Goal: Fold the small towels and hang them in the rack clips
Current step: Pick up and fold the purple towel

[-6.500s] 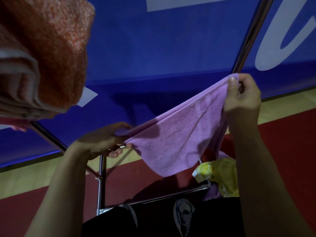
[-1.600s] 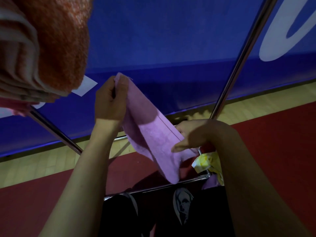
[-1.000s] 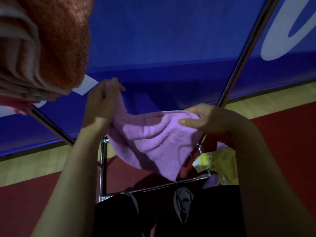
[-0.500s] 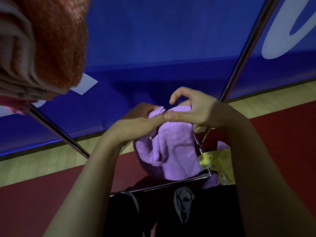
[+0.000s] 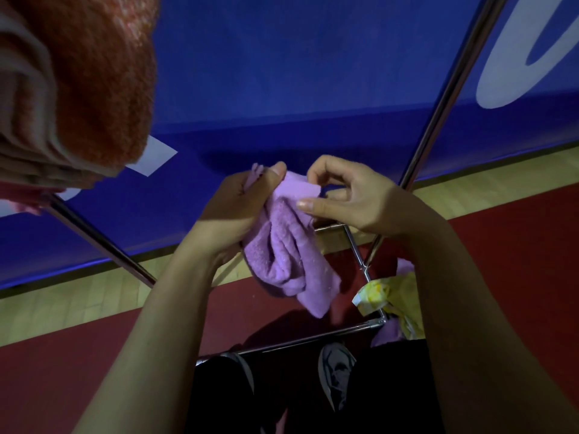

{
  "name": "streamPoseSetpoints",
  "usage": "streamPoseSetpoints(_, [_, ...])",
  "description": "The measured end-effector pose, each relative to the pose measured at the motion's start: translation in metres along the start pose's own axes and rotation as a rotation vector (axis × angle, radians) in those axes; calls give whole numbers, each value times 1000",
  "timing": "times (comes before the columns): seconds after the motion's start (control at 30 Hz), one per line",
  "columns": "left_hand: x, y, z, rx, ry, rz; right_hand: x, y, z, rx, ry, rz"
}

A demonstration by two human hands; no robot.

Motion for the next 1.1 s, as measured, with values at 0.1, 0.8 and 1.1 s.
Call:
streamPoseSetpoints(0.1, [-2, 1, 0, -9, -13, 10, 2, 1, -8, 48, 30, 31])
streamPoseSetpoints(0.8, [-7, 13, 14, -176, -411, 35, 22, -10, 4, 78, 94, 276])
streamPoseSetpoints(1.1, [-12, 14, 17, -149, -409, 5, 15, -8, -5, 166, 116, 235])
Point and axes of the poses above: each hand's wrist, its own y-axis away from the middle knuckle, its own x-axis out of the back of the hand, z = x × y, the point moved 7 cm from there along -y, towards the middle knuckle, and after that the axes turned 14 degrees about -y, right-handed, at the moved point
